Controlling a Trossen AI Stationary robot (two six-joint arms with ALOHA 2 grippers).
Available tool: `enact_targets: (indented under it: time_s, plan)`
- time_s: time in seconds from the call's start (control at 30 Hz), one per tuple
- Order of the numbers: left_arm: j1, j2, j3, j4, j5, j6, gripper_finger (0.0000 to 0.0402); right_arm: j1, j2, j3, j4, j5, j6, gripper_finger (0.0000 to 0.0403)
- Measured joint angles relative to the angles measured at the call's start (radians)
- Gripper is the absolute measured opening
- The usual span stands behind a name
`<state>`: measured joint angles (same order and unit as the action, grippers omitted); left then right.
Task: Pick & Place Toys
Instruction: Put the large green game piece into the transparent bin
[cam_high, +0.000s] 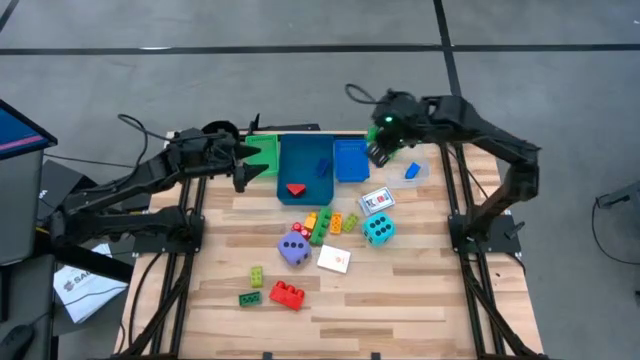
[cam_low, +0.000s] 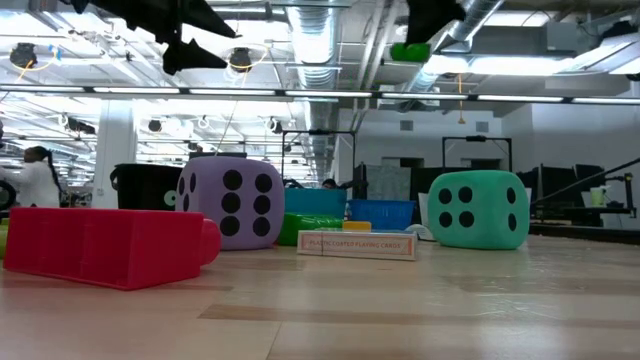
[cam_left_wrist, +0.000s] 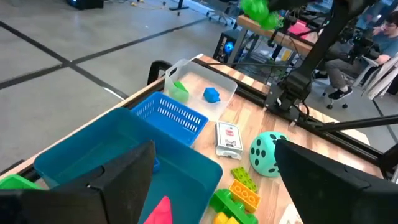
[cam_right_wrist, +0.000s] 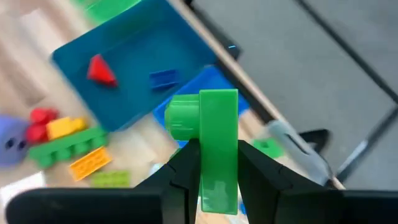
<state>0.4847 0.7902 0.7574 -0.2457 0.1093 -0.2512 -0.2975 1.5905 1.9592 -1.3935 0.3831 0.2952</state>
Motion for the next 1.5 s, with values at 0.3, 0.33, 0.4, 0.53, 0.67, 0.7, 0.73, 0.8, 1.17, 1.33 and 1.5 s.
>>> enact_targets:
  time_s: [0.3, 0.33, 0.4, 0.53, 0.67, 0.7, 0.73, 0.8, 1.17, 1.33, 1.5]
  plan:
    - [-0.001, 0.011, 0.0, 0.058, 0.0, -0.03, 0.0324, 0.003, -0.122, -0.19, -0.02, 0.227, 0.286, 0.0086]
    - [-0.001, 0.011, 0.0, 0.066, 0.0, -0.042, 0.0324, 0.003, -0.138, -0.238, -0.02, 0.247, 0.331, 0.0086]
    - [-0.002, 0.011, 0.0, 0.082, 0.0, -0.045, 0.0324, 0.003, -0.17, -0.347, -0.012, 0.273, 0.418, 0.0086]
    - [-0.002, 0.011, 0.0, 0.095, 0.0, -0.045, 0.0324, -0.002, -0.224, -0.57, 0.078, 0.271, 0.551, 0.0086]
    - [-0.001, 0.011, 0.0, 0.094, 0.0, -0.05, 0.0324, -0.014, -0.244, -0.719, 0.19, 0.223, 0.62, 0.0086]
    - [-0.001, 0.011, 0.0, 0.095, 0.0, -0.064, 0.0324, -0.018, -0.244, -0.744, 0.211, 0.214, 0.622, 0.0086]
    - [-0.001, 0.011, 0.0, 0.095, 0.0, -0.075, 0.0324, -0.022, -0.244, -0.765, 0.225, 0.21, 0.622, 0.0086]
    - [-0.001, 0.011, 0.0, 0.097, 0.0, -0.095, 0.0324, -0.032, -0.244, -0.801, 0.25, 0.209, 0.623, 0.0086]
    - [-0.001, 0.011, 0.0, 0.097, 0.0, -0.18, 0.0324, -0.146, -0.245, -0.887, 0.387, 0.211, 0.511, 0.0086]
    - [-0.001, 0.011, 0.0, 0.097, 0.0, -0.239, 0.0324, -0.186, -0.244, -0.888, 0.481, 0.19, 0.432, 0.0093]
    - [-0.001, 0.011, 0.0, 0.097, 0.0, -0.262, 0.0324, -0.204, -0.244, -0.888, 0.514, 0.182, 0.403, 0.0127]
